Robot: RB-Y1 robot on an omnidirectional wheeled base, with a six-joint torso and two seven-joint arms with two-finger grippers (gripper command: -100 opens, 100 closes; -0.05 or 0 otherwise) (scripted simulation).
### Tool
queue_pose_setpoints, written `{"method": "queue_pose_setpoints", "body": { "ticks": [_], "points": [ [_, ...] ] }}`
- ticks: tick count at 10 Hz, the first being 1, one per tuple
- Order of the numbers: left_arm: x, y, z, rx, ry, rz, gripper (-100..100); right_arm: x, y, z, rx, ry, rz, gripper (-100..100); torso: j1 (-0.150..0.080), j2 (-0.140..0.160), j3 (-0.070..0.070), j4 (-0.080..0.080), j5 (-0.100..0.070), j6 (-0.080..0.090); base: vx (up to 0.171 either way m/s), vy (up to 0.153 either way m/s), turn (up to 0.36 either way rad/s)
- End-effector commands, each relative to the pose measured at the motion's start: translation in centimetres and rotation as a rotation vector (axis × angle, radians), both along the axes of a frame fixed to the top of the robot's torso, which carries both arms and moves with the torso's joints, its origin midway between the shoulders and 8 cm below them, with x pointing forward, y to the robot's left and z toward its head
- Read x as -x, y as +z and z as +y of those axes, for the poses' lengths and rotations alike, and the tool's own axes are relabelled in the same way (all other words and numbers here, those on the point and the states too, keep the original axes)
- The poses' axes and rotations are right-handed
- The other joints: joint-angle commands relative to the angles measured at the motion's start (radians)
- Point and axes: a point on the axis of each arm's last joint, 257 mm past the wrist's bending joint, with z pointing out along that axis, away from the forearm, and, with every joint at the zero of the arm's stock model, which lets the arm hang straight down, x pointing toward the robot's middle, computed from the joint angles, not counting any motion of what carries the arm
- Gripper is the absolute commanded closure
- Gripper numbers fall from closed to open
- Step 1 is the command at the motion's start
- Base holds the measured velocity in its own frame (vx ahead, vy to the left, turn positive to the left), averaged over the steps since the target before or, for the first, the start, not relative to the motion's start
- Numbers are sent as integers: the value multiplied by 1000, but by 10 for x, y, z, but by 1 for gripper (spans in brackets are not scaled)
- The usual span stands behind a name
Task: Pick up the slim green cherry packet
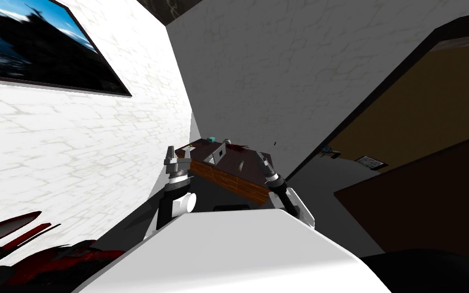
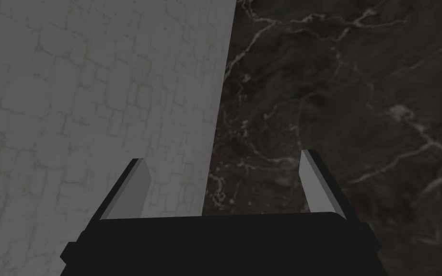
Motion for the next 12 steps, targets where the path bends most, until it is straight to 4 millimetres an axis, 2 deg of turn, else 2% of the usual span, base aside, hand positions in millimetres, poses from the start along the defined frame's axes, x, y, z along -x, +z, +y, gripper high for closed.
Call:
{"method": "queue_pose_setpoints", "body": {
  "ticks": [1,3,4,5,6,7,8,9,10,11,12],
  "points": [
    [0,0,0,0,0,0,0,1,-9,5,43,5,4,-100,0,0,0,0,0,0,-14,25,45],
    [0,0,0,0,0,0,0,-3,-40,19,173,31,27,-100,0,0,0,0,0,0,-20,36,168],
    [0,0,0,0,0,0,0,-3,-44,22,202,27,23,-100,0,0,0,0,0,0,-12,28,57],
    [0,0,0,0,0,0,0,-5,-62,27,266,42,37,-100,0,0,0,0,0,1,-10,29,97],
    [0,0,0,0,0,0,0,-5,-64,29,286,39,33,-100,0,-1,0,0,0,0,-7,23,95],
    [0,0,0,0,0,0,0,-6,-85,33,360,53,47,-100,-1,-1,0,0,0,0,-3,27,147],
    [0,0,0,0,0,0,0,-6,-87,34,374,51,45,-100,-1,-1,-1,0,0,0,-1,22,88],
    [0,0,0,0,0,0,0,-6,-109,36,447,66,60,-100,-1,-1,-1,0,0,1,1,32,164],
    [0,0,0,0,0,0,0,-6,-111,37,464,64,57,-100,0,-1,-1,0,0,0,3,26,107],
    [0,0,0,0,0,0,0,-6,-135,37,538,79,75,-100,-1,-1,-1,0,0,1,8,29,195],
    [0,0,0,0,0,0,0,-6,-137,39,557,78,71,-100,0,-2,-1,0,0,0,7,19,95]
  ]
}}
